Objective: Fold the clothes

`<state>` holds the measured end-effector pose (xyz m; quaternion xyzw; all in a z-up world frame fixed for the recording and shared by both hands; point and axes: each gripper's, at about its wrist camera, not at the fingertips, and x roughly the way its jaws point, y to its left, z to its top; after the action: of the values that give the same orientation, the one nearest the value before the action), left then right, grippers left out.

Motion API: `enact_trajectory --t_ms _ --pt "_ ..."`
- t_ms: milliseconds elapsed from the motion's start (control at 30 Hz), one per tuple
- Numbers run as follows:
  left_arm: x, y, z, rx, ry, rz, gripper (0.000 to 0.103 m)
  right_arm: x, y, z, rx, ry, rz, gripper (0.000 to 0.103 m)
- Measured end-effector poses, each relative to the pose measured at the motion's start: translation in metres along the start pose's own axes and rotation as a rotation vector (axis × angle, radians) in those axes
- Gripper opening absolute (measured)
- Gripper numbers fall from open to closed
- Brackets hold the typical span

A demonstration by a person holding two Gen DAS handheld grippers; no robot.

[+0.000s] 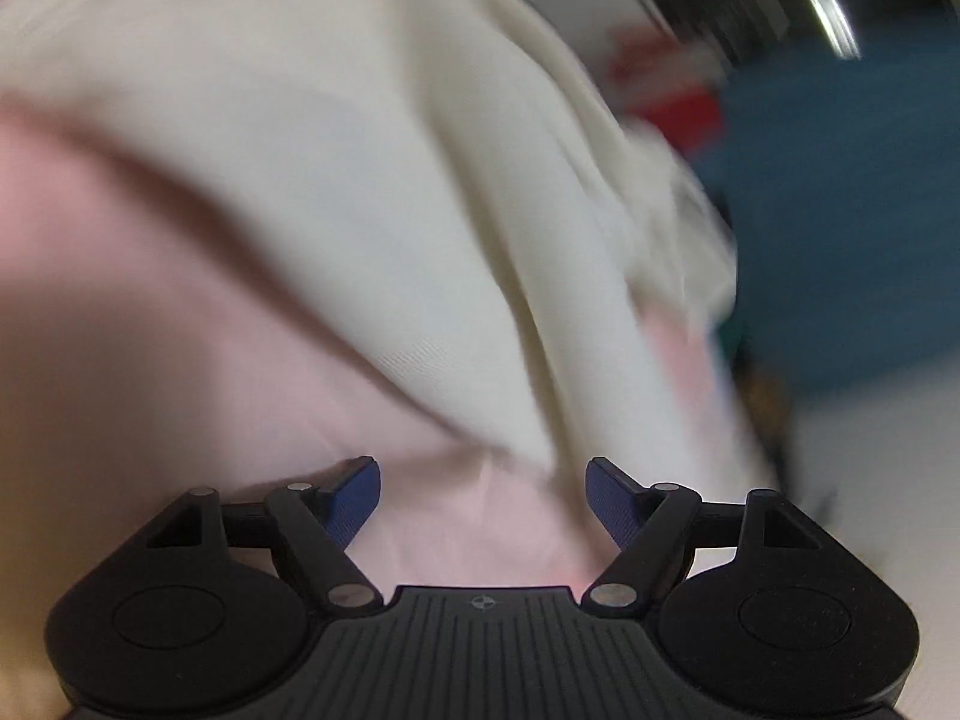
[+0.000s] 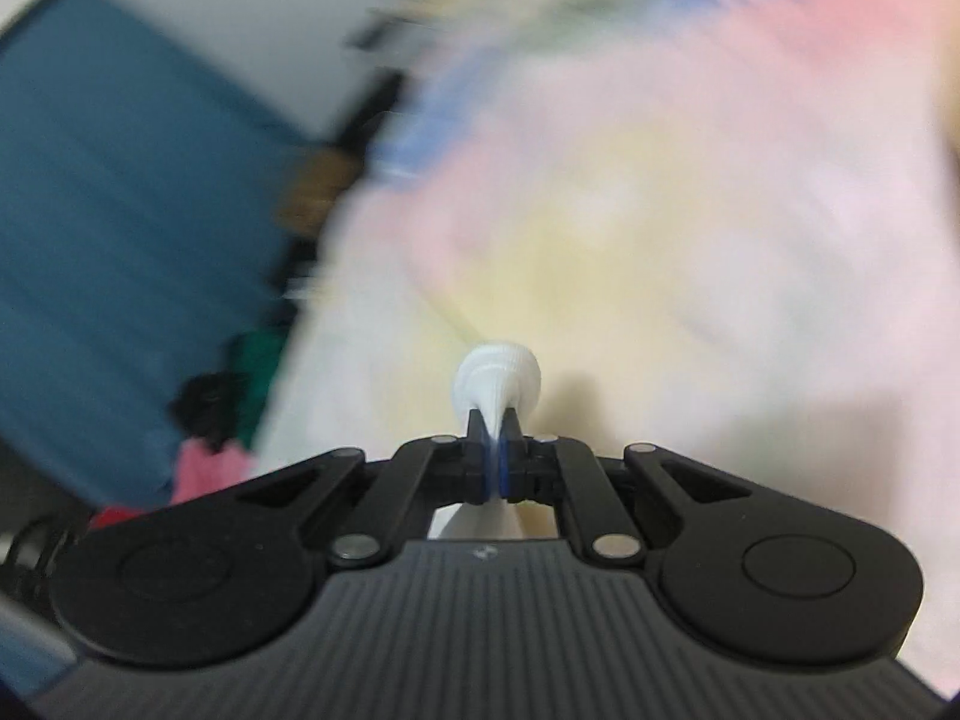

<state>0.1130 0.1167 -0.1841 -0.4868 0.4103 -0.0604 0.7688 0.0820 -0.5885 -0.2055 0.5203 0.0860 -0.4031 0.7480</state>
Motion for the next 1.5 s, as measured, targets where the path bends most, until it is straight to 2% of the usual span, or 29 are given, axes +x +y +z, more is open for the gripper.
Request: enact_trajectory --t_ms 67,167,267,333,433,533,600,767,867,933,1067,1167,1200,1233,1267,1300,1333,1400,1500 --pt "-0.013 0.024 0.011 -0.173 -0.083 -0.047 0.075 0.007 -0.017 -0.011 -0.007 0.021 -0.039 0.006" --pt "-0.024 0.047 0.022 -0.301 -0.172 -0.062 0.063 0.014 -0.024 -0.009 0.002 0.037 -0.022 0.006" --pt "-0.023 0.056 0.032 -0.38 -0.2 -0.077 0.046 0.012 -0.01 -0.011 -0.161 0.003 0.012 0.006" --pt "-0.026 0.052 0.038 -0.356 -0.226 -0.05 0.017 0.011 -0.004 -0.016 -0.268 -0.019 0.02 0.006" --pt "-0.036 0.038 0.038 -0.285 -0.258 -0.014 0.009 0.012 -0.008 -0.015 -0.281 -0.001 0.009 0.006" --pt "-0.065 0.014 0.039 -0.201 -0.294 0.004 0.008 0.009 -0.015 -0.006 -0.219 0.022 0.018 0.006" --pt "-0.093 0.002 0.041 -0.163 -0.324 0.009 0.008 0.003 -0.013 -0.003 -0.223 0.012 0.014 0.006" --pt "-0.153 -0.002 0.047 -0.125 -0.259 0.109 0.007 -0.02 -0.002 0.003 -0.259 -0.049 -0.054 0.006" --pt "-0.162 0.009 0.042 -0.084 -0.199 0.235 0.008 -0.031 -0.008 0.003 -0.241 -0.064 -0.151 0.006" --pt "-0.153 0.017 0.033 -0.061 -0.161 0.299 0.008 -0.03 -0.011 -0.002 -0.274 -0.052 -0.199 0.006" --pt "-0.147 0.016 0.03 0.014 -0.151 0.341 0.011 -0.026 -0.01 -0.012 -0.382 -0.021 -0.23 0.009" --pt "-0.153 -0.001 0.019 0.112 -0.142 0.368 0.022 -0.03 -0.006 -0.011 -0.424 -0.016 -0.213 0.011" --pt "-0.158 -0.005 0.015 0.148 -0.138 0.382 0.035 -0.031 -0.003 -0.01 -0.438 -0.021 -0.216 0.015" --pt "-0.161 -0.01 0.013 0.189 -0.136 0.405 0.051 -0.034 0.0 -0.009 -0.453 -0.034 -0.222 0.024" --pt "-0.164 -0.015 0.011 0.23 -0.134 0.428 0.058 -0.038 0.004 -0.009 -0.469 -0.057 -0.224 0.029" --pt "-0.166 -0.024 0.006 0.277 -0.147 0.451 0.066 -0.042 0.008 -0.007 -0.482 -0.083 -0.216 0.042" --pt "-0.17 -0.032 0.001 0.324 -0.161 0.473 0.071 -0.046 0.012 -0.007 -0.496 -0.11 -0.204 0.057" --pt "-0.195 -0.044 -0.022 0.424 -0.212 0.502 0.077 -0.059 0.024 -0.008 -0.526 -0.165 -0.16 0.068" --pt "-0.205 -0.073 -0.035 0.558 -0.284 0.506 0.082 -0.07 0.045 -0.015 -0.572 -0.181 -0.049 0.068"
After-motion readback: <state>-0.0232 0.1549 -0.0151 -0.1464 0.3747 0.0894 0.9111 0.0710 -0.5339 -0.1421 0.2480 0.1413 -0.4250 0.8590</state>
